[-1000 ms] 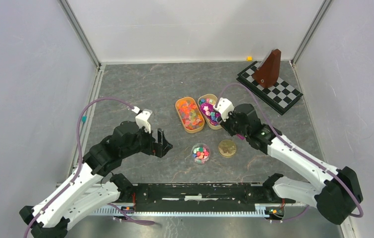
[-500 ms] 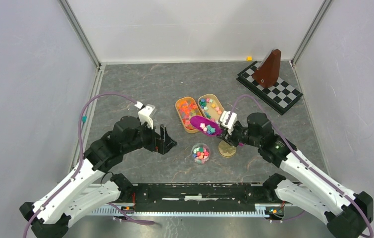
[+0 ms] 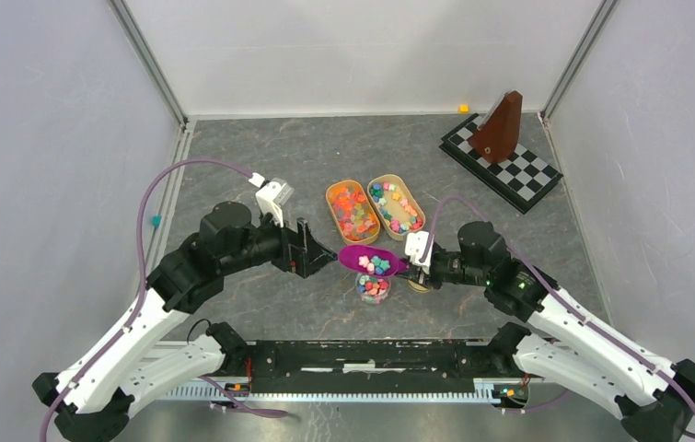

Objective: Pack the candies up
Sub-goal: Scoop the fake candies from the storage box.

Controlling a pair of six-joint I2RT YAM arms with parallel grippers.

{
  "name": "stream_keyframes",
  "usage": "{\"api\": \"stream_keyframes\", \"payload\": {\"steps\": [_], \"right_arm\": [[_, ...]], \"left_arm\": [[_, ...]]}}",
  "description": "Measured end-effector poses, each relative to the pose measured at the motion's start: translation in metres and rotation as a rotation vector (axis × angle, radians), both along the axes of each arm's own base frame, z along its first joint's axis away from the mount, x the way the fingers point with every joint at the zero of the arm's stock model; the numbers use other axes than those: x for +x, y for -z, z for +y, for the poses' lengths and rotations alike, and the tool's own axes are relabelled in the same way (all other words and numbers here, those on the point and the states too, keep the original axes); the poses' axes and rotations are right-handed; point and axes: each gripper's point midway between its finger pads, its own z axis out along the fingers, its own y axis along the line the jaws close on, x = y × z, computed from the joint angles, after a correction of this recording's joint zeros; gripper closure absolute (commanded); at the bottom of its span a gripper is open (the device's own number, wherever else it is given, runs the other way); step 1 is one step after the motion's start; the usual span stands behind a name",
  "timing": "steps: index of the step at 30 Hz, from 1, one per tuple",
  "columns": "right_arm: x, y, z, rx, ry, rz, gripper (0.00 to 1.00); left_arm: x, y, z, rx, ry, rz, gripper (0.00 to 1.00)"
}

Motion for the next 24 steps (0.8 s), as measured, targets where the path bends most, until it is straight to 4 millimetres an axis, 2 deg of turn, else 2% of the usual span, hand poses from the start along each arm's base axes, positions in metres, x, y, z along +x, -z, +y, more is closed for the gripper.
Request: {"api": "stream_keyframes", "payload": {"steps": [9,24], "right_arm": [[-0.019,-0.004,0.012,0.012,-0.084,-0.008,1.00],[-0.025,-0.042,0.013,0.096,-0.100,-0.075,1.00]], "left_arm": [[-0.003,0.003,-0.006,-0.009,0.024,0.036,0.00],[-0.007,0.002,-0.008,-0.020,0.040,0.051,0.00]]}}
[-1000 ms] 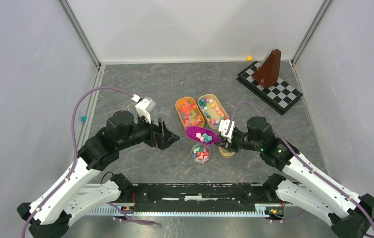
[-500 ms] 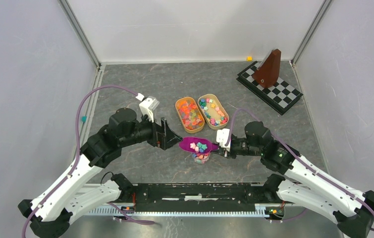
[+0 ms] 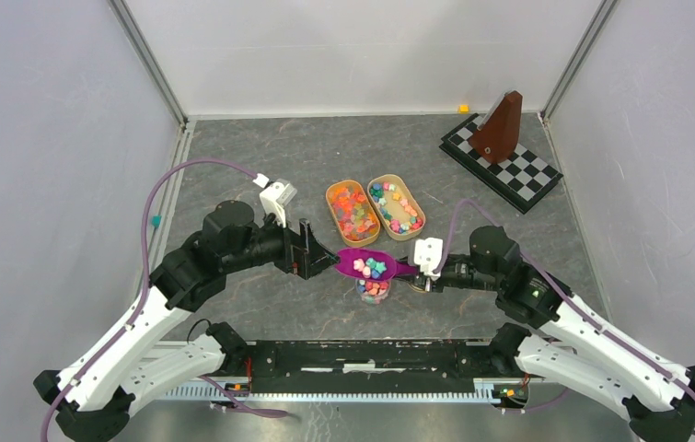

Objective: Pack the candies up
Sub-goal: Scoop the fake candies from the storage box.

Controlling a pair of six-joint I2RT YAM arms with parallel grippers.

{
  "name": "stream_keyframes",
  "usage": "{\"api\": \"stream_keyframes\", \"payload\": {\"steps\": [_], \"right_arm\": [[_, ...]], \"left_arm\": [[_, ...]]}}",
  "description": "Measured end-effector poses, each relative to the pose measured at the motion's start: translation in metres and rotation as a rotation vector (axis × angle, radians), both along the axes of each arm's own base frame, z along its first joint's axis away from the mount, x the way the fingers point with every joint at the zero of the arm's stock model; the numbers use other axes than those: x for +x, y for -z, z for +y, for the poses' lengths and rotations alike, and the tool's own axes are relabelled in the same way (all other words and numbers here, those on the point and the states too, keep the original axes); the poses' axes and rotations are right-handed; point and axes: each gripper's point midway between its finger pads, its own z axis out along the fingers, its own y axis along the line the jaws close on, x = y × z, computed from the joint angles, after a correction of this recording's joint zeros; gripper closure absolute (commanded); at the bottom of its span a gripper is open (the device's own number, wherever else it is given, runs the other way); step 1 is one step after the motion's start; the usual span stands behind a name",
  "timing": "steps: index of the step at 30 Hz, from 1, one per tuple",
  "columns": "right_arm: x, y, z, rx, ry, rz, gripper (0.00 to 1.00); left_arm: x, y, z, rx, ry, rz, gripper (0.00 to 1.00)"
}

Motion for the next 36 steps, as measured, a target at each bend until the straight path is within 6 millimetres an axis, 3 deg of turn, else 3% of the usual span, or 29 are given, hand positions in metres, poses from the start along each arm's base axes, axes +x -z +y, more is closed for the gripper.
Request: {"api": "stream_keyframes", "payload": {"steps": [18,28,36], "right_arm": [[-0.016,-0.043,-0.007,0.125,-0.013,-0.022,1.00],[-0.019,-0.050,-0.009,0.136,-0.003,0.012,1.00],[-0.011,-0.044,-0.013,0.049,0.034,0.017,1.00]], "left_arm": [[0.002,-0.003,-0.003,-0.017,0.001,-0.016,0.00],[0.002,-0.010,-0.006,-0.045,0.016,-0.037,0.00],[0.001,-0.004,-0.004,-0.029,0.011,-0.022,0.00]]}}
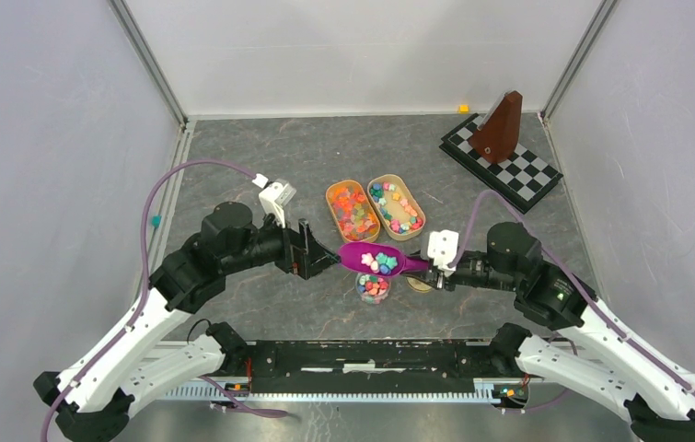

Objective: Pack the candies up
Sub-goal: Scoop the fake candies from the storage box, then place the fake candies in the packing bottle.

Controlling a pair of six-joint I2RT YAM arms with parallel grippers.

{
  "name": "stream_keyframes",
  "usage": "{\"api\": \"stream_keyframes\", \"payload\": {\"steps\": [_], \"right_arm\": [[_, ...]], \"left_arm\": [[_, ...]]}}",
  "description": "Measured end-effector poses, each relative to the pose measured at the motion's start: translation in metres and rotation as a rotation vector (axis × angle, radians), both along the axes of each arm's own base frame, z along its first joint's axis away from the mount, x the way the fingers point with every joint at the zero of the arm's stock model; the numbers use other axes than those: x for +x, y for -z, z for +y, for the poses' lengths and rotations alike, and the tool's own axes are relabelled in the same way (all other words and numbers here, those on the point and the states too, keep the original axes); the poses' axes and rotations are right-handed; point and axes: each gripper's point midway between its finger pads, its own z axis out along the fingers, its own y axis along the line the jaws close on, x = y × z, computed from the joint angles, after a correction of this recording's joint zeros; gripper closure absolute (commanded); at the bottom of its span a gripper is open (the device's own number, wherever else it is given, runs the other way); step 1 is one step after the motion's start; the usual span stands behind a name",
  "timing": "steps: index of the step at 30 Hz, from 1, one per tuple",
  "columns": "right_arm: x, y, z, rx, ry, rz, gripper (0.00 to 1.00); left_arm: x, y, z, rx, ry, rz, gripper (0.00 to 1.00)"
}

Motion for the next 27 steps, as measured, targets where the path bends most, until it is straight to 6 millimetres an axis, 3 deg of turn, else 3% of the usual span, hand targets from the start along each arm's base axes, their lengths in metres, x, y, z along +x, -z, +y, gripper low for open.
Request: {"api": "stream_keyframes", "payload": {"steps": [10,21,27], "right_arm": [[0.015,0.041,-0.022,-0.277,0.087,0.064,1.00],[0.021,0.070,-0.047,-0.515,0.147,0.115,1.00],[0.019,0.089,-0.052,-0.632,0.151,0.140,1.00]], "left_arm": [[0.000,0.003,0.016,0.023,-0.064,-0.015,0.00],[0.002,0.035,0.027,0.094,-0.112,0.025,0.00],[0.001,0.041,0.033,0.101,-0.136,0.017,0.00]]}}
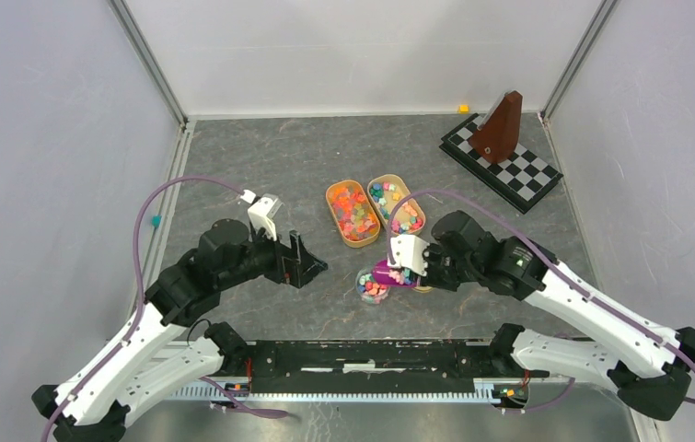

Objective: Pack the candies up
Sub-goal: Place the fake candies in the packing bottle.

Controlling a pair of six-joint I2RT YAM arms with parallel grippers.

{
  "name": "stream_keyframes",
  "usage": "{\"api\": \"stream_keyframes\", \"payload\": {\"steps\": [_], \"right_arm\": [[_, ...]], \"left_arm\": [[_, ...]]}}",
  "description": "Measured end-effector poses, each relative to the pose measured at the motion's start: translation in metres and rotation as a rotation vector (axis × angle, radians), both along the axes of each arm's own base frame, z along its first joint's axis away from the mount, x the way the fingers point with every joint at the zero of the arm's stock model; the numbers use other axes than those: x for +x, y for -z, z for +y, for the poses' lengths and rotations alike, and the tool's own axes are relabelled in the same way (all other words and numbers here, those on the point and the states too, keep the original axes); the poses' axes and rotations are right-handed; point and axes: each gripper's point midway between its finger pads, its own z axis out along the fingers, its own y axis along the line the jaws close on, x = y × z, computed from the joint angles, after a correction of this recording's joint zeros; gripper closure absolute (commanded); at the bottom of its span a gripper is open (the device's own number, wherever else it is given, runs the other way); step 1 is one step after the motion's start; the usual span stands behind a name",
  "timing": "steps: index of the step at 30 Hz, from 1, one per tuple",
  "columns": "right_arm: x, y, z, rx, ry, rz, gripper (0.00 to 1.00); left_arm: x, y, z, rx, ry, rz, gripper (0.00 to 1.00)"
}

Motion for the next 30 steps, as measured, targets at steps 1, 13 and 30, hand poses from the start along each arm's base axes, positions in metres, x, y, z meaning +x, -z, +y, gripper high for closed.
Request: {"api": "stream_keyframes", "payload": {"steps": [1,13,30], "right_arm": [[0.000,0.002,0.000,-0.014,0.000,0.002,1.00],[0.003,0.017,-0.003,-0.188,0.023,0.001,1.00],[0.011,0.024,-0.006,-0.379,0.049,-0.053,1.00]], "left_arm": [[0.000,0.000,0.001,0.000,-0.004,-0.003,0.00],[0.000,0.004,0.013,0.004,-0.050,-0.034,0.00],[0.003,0.007,0.021,0.028,-0.081,-0.060,0.00]]}}
